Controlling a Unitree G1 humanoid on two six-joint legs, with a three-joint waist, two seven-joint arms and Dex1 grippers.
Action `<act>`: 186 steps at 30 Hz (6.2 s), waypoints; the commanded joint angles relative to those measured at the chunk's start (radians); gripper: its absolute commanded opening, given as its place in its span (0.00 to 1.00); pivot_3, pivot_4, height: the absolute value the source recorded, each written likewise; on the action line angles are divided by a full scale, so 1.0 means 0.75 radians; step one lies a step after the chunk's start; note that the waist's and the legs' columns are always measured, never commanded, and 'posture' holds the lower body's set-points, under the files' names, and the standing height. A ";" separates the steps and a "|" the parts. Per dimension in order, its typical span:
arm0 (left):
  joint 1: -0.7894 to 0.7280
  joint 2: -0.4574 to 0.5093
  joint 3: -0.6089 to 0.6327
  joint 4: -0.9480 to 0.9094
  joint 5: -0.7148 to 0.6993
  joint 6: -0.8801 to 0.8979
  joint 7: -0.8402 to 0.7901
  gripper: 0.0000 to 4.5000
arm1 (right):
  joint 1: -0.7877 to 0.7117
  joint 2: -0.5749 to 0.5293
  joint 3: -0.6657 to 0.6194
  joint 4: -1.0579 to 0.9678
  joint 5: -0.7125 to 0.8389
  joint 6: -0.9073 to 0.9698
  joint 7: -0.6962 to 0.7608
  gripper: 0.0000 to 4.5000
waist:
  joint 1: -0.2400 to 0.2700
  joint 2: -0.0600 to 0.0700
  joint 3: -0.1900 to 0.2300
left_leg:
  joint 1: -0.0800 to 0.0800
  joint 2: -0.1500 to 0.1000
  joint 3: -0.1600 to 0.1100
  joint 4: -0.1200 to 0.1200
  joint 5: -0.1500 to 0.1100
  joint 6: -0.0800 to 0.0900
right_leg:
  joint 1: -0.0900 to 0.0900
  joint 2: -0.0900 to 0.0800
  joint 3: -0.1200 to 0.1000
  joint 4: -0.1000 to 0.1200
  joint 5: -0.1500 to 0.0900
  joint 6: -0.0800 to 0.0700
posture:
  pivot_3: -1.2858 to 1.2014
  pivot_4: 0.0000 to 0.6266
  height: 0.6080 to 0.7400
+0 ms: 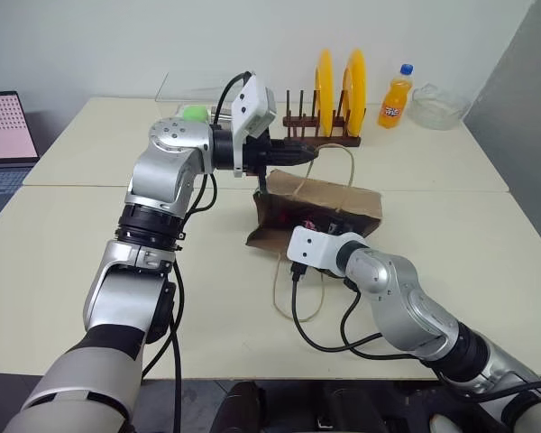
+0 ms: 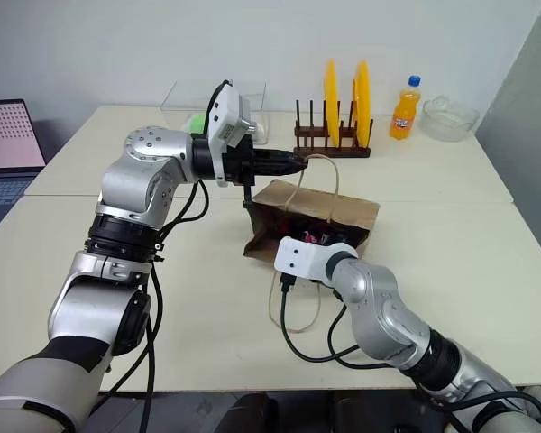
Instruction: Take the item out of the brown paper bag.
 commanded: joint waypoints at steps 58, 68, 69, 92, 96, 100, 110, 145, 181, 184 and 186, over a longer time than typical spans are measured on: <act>-0.002 -0.014 0.020 -0.139 -0.024 0.033 0.020 0.00 | -0.007 0.055 -0.144 0.324 -0.352 -0.359 0.220 0.69 | -0.019 0.000 -0.001 | 0.004 0.000 0.000 0.001 0.001 -0.001 | 0.003 0.000 0.001 0.001 0.001 0.001 | 0.52 0.24 1.00; 0.000 -0.004 0.008 -0.095 0.021 -0.040 0.008 0.00 | 0.064 0.049 -0.279 0.127 -0.301 -0.352 0.302 0.69 | -0.022 0.000 -0.001 | 0.002 0.000 0.001 0.000 0.001 -0.002 | 0.001 0.000 0.001 0.001 0.001 0.001 | 0.52 0.24 1.00; 0.001 -0.003 0.008 -0.093 0.024 -0.045 0.006 0.00 | 0.070 0.047 -0.295 0.109 -0.296 -0.348 0.308 0.69 | -0.022 0.000 -0.001 | 0.002 0.000 0.001 0.000 0.001 -0.002 | 0.001 0.000 0.001 0.001 0.001 0.001 | 0.52 0.24 1.00; 0.000 -0.008 0.000 -0.061 0.058 -0.092 0.002 0.00 | 0.193 -0.105 -0.677 -0.270 0.167 -0.543 0.445 0.69 | -0.022 0.000 -0.001 | 0.002 0.000 0.001 0.000 0.000 -0.001 | 0.002 0.000 0.001 0.001 0.001 0.001 | 0.52 0.24 1.00; -0.002 -0.006 -0.001 -0.057 0.061 -0.095 -0.002 0.00 | 0.240 -0.135 -0.776 -0.330 0.299 -0.625 0.436 0.69 | -0.022 0.000 -0.001 | 0.002 0.000 0.000 0.000 0.000 -0.001 | 0.001 0.000 0.001 0.001 0.001 0.001 | 0.52 0.24 1.00; -0.006 -0.008 -0.003 -0.044 0.064 -0.104 -0.007 0.00 | 0.305 -0.222 -0.829 -0.365 0.329 -0.694 0.444 0.69 | -0.021 0.000 -0.001 | 0.002 0.000 0.000 0.000 0.000 0.000 | 0.002 0.000 0.001 0.001 0.001 0.001 | 0.52 0.24 1.00; -0.008 -0.011 -0.002 -0.027 0.065 -0.126 -0.009 0.00 | 0.426 -0.415 -1.034 -0.294 0.375 -0.879 0.390 0.69 | -0.017 0.000 -0.001 | 0.003 0.000 0.002 0.000 0.000 0.001 | 0.002 0.000 0.001 0.001 -0.003 0.007 | 0.52 0.24 1.00; 0.049 0.060 0.022 -0.090 0.074 -0.115 0.038 0.00 | 0.703 -0.639 -1.318 0.014 0.804 -0.663 0.605 1.00 | -0.010 0.001 0.000 | 0.004 0.001 0.004 0.000 -0.001 0.002 | 0.003 0.001 0.003 0.001 0.000 0.002 | 0.52 0.24 1.00; 0.450 0.270 0.369 -0.469 0.011 0.170 0.478 0.93 | 0.431 -0.368 -1.270 -0.242 1.357 -0.468 0.117 1.00 | 0.006 0.001 0.000 | 0.007 0.001 0.001 -0.001 -0.002 0.003 | 0.007 0.000 0.001 -0.001 0.001 0.001 | 0.52 0.24 1.00; 0.596 0.271 0.456 -0.649 -0.017 0.273 0.603 0.93 | 0.541 -0.311 -1.292 -0.285 1.312 -0.521 0.069 1.00 | 0.008 0.001 0.000 | 0.007 0.001 0.000 -0.001 -0.002 0.003 | 0.007 -0.001 0.001 -0.001 0.001 0.001 | 0.52 0.24 1.00; 0.684 0.266 0.508 -0.755 -0.064 0.367 0.661 0.93 | 0.630 -0.266 -1.300 -0.314 1.267 -0.599 0.045 1.00 | 0.009 0.001 0.000 | 0.006 0.001 0.001 0.000 -0.001 0.003 | 0.007 -0.001 0.001 -0.001 0.001 0.001 | 0.52 0.24 1.00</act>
